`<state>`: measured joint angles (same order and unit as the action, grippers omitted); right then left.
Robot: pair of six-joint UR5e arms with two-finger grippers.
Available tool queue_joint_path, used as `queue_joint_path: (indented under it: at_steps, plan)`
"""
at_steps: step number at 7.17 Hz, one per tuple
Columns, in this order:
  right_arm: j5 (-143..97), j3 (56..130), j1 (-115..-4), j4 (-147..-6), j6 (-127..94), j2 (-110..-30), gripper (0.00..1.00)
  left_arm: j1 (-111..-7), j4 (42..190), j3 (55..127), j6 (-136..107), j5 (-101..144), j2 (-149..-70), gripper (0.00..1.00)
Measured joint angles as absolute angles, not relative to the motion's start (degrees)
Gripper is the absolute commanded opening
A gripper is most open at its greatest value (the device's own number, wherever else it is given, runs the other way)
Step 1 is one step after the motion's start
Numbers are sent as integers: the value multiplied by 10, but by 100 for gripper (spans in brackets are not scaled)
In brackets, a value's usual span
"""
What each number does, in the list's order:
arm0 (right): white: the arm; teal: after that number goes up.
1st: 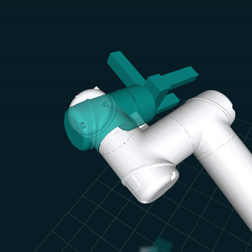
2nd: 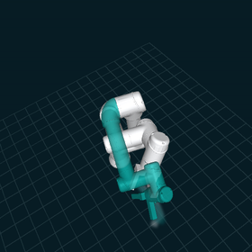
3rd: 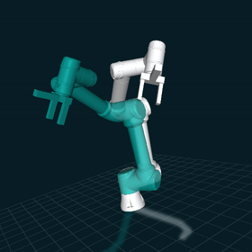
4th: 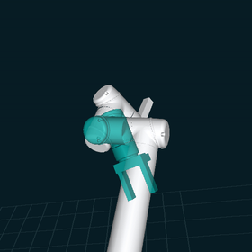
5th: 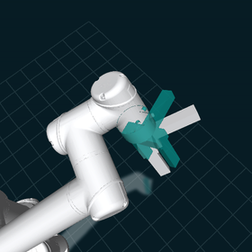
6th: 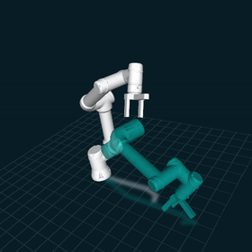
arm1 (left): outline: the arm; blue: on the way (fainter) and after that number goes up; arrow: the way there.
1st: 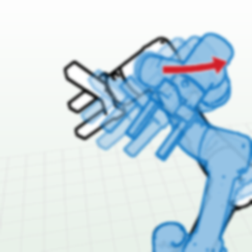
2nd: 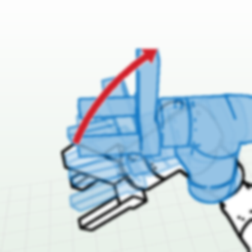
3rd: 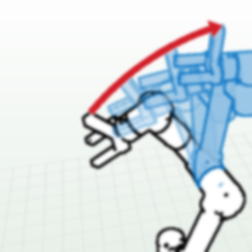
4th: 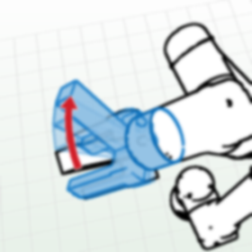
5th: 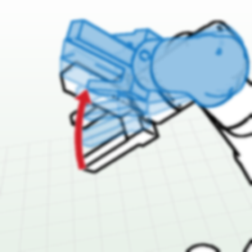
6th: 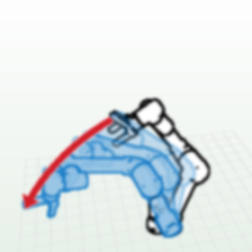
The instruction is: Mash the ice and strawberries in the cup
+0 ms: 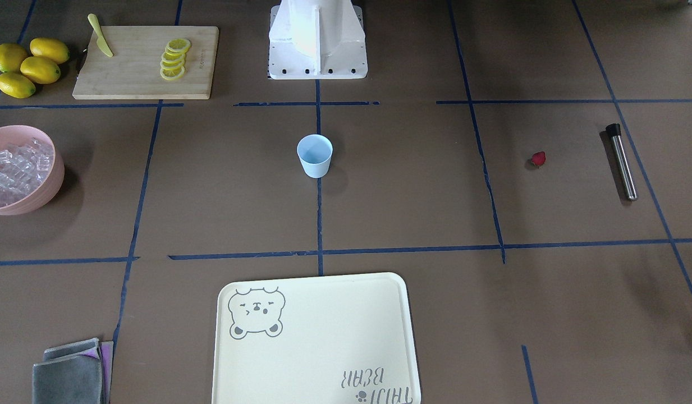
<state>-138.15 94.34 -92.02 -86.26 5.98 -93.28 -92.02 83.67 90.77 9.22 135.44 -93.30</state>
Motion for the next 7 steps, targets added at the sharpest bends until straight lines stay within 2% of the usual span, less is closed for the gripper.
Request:
queue_joint_path:
  at_steps: [7]
  plan:
    - [-1367,945,-919,-865,59,-921,99,-920,837,908,92,1354,-933,100]
